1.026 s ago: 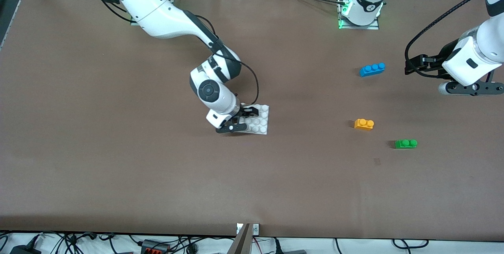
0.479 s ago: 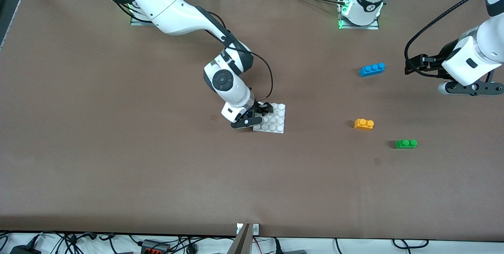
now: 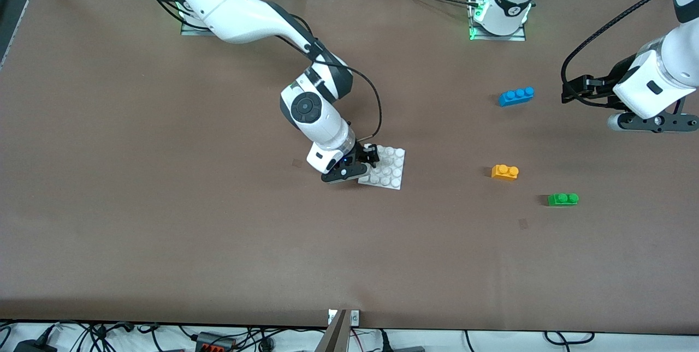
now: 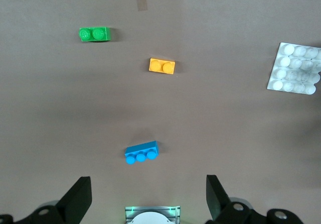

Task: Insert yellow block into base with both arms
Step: 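Slide the white base plate with the right gripper toward the table middle, then release the plate and withdraw the right gripper while the left gripper reaches the yellow brick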

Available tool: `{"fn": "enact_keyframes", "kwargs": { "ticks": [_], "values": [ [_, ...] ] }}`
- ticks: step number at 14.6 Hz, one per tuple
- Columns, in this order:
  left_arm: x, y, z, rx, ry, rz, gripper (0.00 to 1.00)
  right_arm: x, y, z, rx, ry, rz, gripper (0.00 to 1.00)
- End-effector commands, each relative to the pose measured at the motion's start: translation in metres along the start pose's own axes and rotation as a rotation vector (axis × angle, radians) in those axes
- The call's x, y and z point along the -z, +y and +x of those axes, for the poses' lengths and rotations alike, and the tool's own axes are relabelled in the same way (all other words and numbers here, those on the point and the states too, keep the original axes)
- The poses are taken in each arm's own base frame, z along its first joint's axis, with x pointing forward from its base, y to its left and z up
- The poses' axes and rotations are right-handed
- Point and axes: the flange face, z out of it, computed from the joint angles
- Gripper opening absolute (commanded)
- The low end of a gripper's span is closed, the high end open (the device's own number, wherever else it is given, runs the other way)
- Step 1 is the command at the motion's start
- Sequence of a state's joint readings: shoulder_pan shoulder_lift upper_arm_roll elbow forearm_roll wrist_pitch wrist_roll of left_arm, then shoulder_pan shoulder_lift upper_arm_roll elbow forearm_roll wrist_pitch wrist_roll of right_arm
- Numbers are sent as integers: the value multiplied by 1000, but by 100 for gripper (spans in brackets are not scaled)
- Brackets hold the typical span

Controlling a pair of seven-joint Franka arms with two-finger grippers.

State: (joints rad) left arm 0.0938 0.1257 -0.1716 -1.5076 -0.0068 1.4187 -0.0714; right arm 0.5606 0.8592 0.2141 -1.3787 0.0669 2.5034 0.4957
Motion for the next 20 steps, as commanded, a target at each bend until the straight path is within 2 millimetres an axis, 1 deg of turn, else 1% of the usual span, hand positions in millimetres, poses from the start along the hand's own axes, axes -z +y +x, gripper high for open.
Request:
{"fn": "enact_keyframes", "kwargs": {
  "ticks": [1,3,5,6,8,9,10,11,12,13,14,16,17,18,19,20],
  "values": [
    [1,-3,-3,-17,-7,-10,100,63,15,16,0,-49,-69,68],
    [-3,-3,7,-19,-5,-20,100,98,43,30,-31,-82,-140,70],
    [1,-1,17,-24,4,-22,100,133,73,41,-41,-106,-229,86],
    [-5,0,22,-27,-5,-25,100,150,88,44,-55,-131,-276,89],
    [-31,1,43,-28,-34,-57,100,180,120,47,-82,-181,-365,100],
    [-50,6,56,-36,-56,-65,100,197,132,46,-90,-209,-396,100],
    [-65,11,72,-42,-40,-66,100,211,144,43,-102,-254,-417,100],
    [-76,12,87,-43,5,-66,100,231,159,41,-105,-296,-431,100],
    [-100,12,103,-58,15,-74,100,247,169,40,-100,-317,-434,100],
    [-121,15,116,-101,17,-72,100,267,182,41,-100,-323,-427,100],
    [-135,23,125,-133,29,-70,100,289,196,41,-95,-335,-420,100],
    [-175,26,133,-137,31,-62,100,325,227,37,-34,-386,-398,100],
    [-195,34,135,-171,59,-4,100,339,242,38,9,-396,-383,100],
    [-208,37,134,-205,84,52,100,358,259,39,45,-385,-367,100],
    [-224,37,130,-224,70,66,100,373,277,40,56,-379,-356,100],
    [-226,37,128,-268,62,73,100,385,293,41,57,-365,-350,100]
  ]
}}
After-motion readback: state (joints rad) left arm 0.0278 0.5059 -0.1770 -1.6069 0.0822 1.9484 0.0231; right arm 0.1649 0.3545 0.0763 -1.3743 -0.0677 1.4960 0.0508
